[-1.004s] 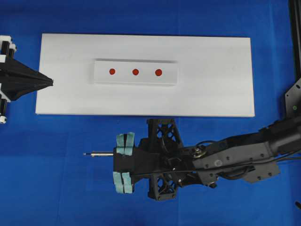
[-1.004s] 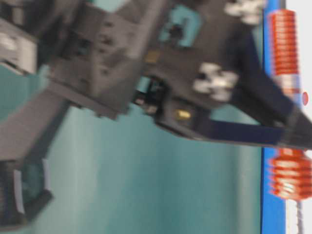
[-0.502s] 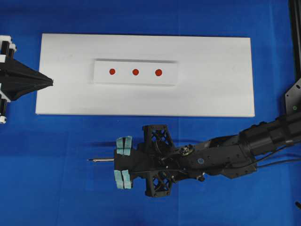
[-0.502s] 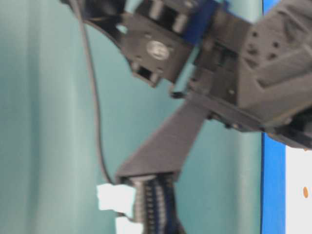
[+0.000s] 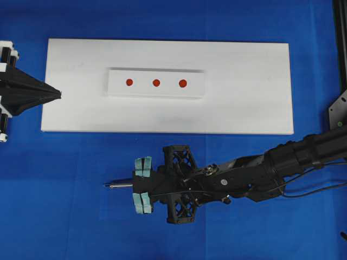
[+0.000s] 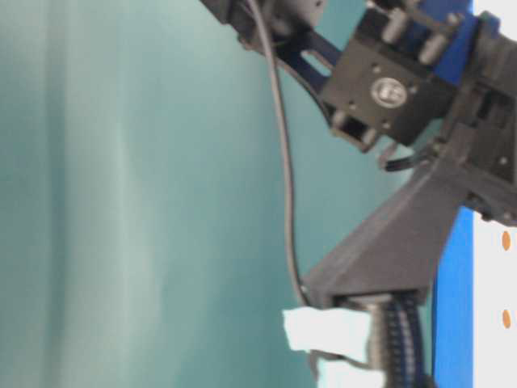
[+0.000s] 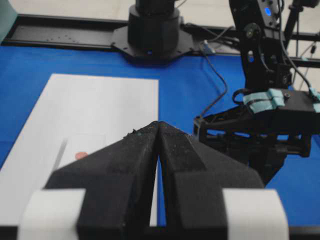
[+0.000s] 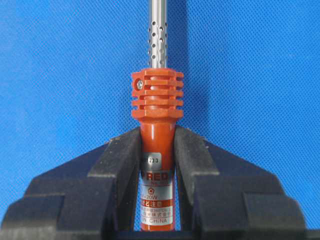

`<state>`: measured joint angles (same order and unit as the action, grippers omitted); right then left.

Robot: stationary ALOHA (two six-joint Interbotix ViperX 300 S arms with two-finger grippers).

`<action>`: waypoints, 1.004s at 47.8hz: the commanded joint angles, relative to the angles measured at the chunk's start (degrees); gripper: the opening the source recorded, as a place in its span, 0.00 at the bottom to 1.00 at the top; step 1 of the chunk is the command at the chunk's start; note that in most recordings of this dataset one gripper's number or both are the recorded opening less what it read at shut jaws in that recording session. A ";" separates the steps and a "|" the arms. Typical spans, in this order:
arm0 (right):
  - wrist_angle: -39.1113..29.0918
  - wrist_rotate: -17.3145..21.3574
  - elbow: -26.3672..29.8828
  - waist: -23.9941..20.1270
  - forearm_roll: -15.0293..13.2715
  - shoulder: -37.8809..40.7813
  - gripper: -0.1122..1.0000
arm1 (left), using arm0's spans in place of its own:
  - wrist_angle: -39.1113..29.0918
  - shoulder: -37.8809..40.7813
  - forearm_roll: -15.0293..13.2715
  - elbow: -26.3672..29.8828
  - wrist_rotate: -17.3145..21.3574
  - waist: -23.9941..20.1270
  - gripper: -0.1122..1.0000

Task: Touch the tip of the soldering iron to the mark.
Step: 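Lower the iron onto the tablecloth and open the right gripper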

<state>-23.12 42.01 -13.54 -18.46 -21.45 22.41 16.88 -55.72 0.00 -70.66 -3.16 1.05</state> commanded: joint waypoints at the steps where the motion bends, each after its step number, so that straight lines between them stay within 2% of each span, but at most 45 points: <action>1: 1.32 0.09 0.44 0.00 0.26 -0.97 0.16 | 0.26 0.26 0.09 0.62 0.00 0.18 0.10; 22: 2.02 1.76 0.53 0.79 1.93 -0.09 0.16 | 0.18 0.26 0.09 0.62 0.00 0.18 0.10; 26: 2.02 1.76 0.53 0.79 1.93 -0.09 0.19 | 0.18 0.26 0.09 0.62 0.00 0.18 0.10; 31: 2.02 1.76 0.44 0.79 1.93 0.00 0.36 | 0.18 0.26 0.09 0.62 0.00 0.18 0.10; 39: 1.67 1.76 0.44 0.70 1.76 -0.09 0.80 | 0.18 0.26 0.09 0.62 0.00 0.18 0.10; 42: 1.67 1.76 0.53 0.79 1.76 -0.09 0.92 | 0.18 0.26 0.09 0.62 -0.09 0.18 0.10; 48: 1.58 1.67 0.70 0.79 1.76 -0.35 0.90 | 0.18 0.26 0.09 0.62 -0.09 0.18 0.10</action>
<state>-21.45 43.77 -13.54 -17.93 -19.60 23.29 16.79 -55.72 0.00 -70.66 -3.16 1.05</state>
